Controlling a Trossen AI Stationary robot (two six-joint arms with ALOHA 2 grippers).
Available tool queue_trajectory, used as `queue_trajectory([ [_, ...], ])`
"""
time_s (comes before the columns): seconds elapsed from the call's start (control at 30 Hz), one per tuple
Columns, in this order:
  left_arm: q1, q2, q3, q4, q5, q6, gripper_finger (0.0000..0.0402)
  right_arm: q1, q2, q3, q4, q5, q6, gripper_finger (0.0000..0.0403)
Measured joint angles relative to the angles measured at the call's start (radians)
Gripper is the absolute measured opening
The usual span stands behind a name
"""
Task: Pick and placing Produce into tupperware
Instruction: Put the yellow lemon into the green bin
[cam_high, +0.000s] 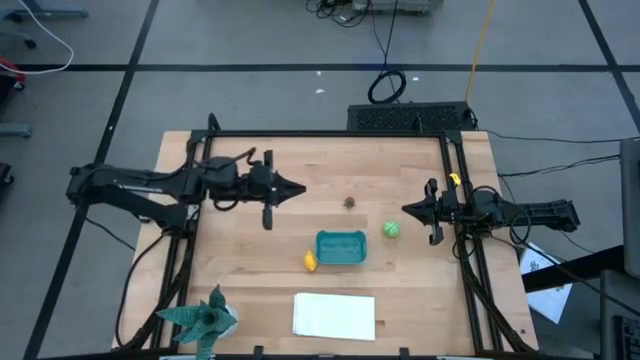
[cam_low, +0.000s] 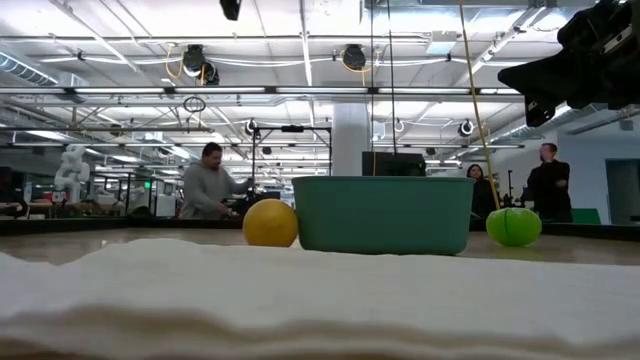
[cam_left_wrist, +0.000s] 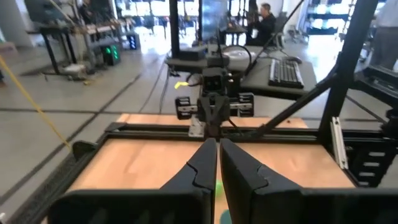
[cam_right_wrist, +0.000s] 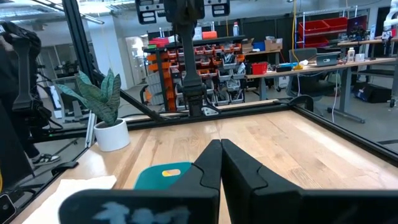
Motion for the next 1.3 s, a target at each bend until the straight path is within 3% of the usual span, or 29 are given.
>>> queue_trajectory([
  [0.77, 0.000, 0.262, 0.440, -0.641, 0.032, -0.146, 0.0026, 0.000, 0.000, 0.000, 0.000, 0.000, 0.000, 0.0000],
  [1.03, 0.000, 0.361, 0.537, -0.794, 0.116, -0.167, 0.0026, 0.000, 0.000, 0.000, -0.001, 0.000, 0.000, 0.0000],
  [1.3, 0.000, 0.409, 0.554, -0.927, 0.171, -0.122, 0.0026, 0.000, 0.000, 0.000, -0.001, 0.000, 0.000, 0.0000],
])
